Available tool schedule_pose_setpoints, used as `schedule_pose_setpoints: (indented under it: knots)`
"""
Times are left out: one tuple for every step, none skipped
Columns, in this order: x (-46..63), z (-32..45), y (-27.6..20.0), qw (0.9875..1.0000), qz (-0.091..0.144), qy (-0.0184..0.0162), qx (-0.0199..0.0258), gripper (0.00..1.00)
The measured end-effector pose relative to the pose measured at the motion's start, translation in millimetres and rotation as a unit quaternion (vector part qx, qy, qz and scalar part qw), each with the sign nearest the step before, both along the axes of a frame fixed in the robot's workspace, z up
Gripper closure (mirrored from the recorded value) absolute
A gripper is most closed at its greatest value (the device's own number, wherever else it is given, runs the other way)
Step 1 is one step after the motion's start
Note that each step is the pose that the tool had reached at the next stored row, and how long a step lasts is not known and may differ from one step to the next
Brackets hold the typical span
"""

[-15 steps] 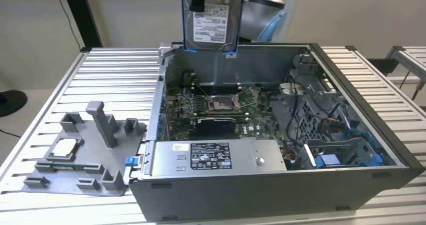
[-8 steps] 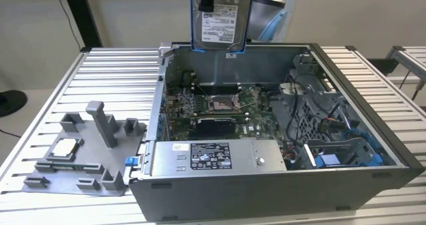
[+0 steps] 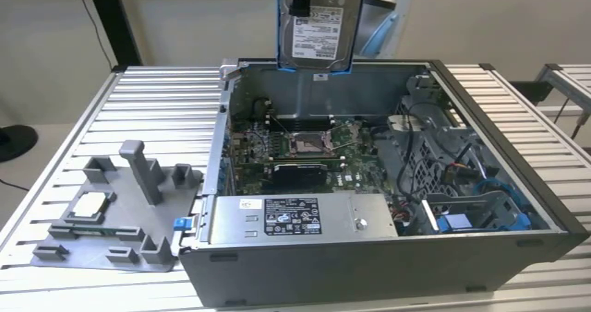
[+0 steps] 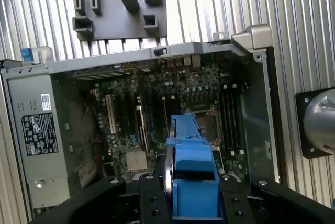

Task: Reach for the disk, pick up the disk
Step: 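Pick up the disk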

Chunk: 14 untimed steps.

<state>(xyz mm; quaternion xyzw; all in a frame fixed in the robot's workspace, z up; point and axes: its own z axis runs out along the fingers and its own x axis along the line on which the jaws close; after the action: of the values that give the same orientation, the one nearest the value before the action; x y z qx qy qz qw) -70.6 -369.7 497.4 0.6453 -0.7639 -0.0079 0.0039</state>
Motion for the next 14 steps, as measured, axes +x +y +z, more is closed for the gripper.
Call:
schedule_pose_setpoints:
  knots:
    - [1.9,0.0,0.0,1.0000,0.000,0.0000,0.0000,1.00]
    - [3.7,0.0,0.0,1.0000,0.000,0.0000,0.0000,1.00]
    - [5.7,0.0,0.0,1.0000,0.000,0.0000,0.0000,1.00]
    - [7.6,0.0,0.0,1.0000,0.000,0.0000,0.0000,1.00]
    - [9.8,0.0,0.0,1.0000,0.000,0.0000,0.0000,1.00]
    - [11.8,0.0,0.0,1.0000,0.000,0.0000,0.0000,1.00]
    - [13.8,0.0,0.0,1.0000,0.000,0.0000,0.0000,1.00]
    - [15.7,0.0,0.0,1.0000,0.000,0.0000,0.0000,1.00]
    - [17.5,0.0,0.0,1.0000,0.000,0.0000,0.0000,1.00]
    - [19.9,-0.1,0.0,1.0000,0.000,-0.0001,0.0001,1.00]
    - [22.4,0.0,0.0,1.0000,0.000,0.0000,0.0000,1.00]
    - [24.6,0.0,0.0,1.0000,0.000,0.0000,0.0000,1.00]
    - [26.3,0.0,0.0,1.0000,0.000,0.0000,0.0000,1.00]
    - [27.7,0.0,0.0,1.0000,0.000,0.0000,0.0000,1.00]
